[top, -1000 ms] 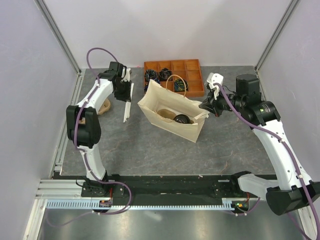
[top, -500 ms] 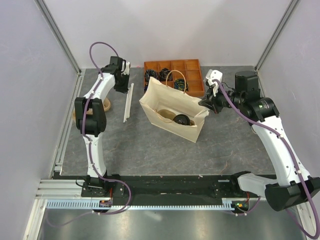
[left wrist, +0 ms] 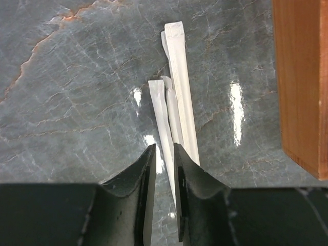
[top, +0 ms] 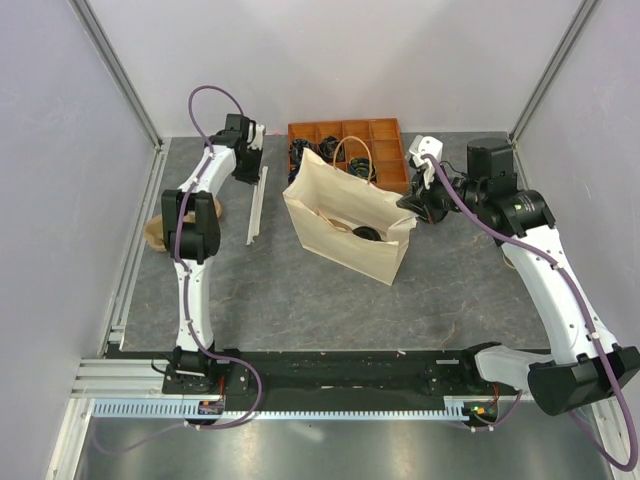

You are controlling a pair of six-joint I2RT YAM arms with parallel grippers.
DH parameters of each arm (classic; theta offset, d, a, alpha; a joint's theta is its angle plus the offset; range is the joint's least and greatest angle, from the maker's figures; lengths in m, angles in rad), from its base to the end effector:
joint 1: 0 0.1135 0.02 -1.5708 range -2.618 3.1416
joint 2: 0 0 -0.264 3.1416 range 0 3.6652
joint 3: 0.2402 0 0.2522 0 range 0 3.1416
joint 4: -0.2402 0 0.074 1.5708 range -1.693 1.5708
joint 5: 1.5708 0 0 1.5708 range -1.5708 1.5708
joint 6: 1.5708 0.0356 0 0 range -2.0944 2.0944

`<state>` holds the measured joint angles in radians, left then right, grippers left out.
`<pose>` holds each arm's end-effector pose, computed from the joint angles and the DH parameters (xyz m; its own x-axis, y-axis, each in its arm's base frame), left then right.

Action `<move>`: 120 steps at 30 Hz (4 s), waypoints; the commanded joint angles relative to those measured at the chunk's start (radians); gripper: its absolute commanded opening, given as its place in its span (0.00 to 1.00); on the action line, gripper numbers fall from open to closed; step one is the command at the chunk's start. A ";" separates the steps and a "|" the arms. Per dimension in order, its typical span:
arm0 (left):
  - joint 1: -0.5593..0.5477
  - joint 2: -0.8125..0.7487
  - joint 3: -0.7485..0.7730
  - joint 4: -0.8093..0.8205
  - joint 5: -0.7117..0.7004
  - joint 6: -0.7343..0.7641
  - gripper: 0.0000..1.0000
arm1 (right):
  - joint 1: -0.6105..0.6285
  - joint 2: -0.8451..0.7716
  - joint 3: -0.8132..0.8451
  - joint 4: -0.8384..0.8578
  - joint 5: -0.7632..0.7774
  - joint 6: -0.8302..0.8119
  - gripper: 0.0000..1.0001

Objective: Pack the takeout coffee

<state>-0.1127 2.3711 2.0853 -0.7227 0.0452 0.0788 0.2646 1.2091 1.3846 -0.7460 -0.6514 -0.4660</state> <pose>0.5163 -0.0601 0.1932 -0.8273 0.1728 -0.5345 0.2020 0.9794 0.0039 0.2293 0.0845 0.4070 -0.1509 -0.4111 -0.8990 -0.8600 0.5030 -0.0856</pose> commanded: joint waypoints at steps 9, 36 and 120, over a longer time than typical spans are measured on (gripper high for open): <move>0.007 0.073 0.067 0.012 -0.030 0.075 0.28 | 0.002 0.017 0.067 0.008 0.006 -0.010 0.00; 0.038 -0.091 0.128 -0.075 0.091 0.065 0.02 | 0.004 0.033 0.077 0.025 -0.011 -0.029 0.04; -0.452 -0.533 0.059 0.121 0.811 0.414 0.46 | -0.018 -0.085 0.179 0.103 0.340 0.512 0.98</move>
<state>-0.5808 1.8690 2.0270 -0.6052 0.8890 0.5407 0.2504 1.1183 1.5425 -0.6731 -0.3069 0.0483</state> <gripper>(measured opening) 0.435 0.979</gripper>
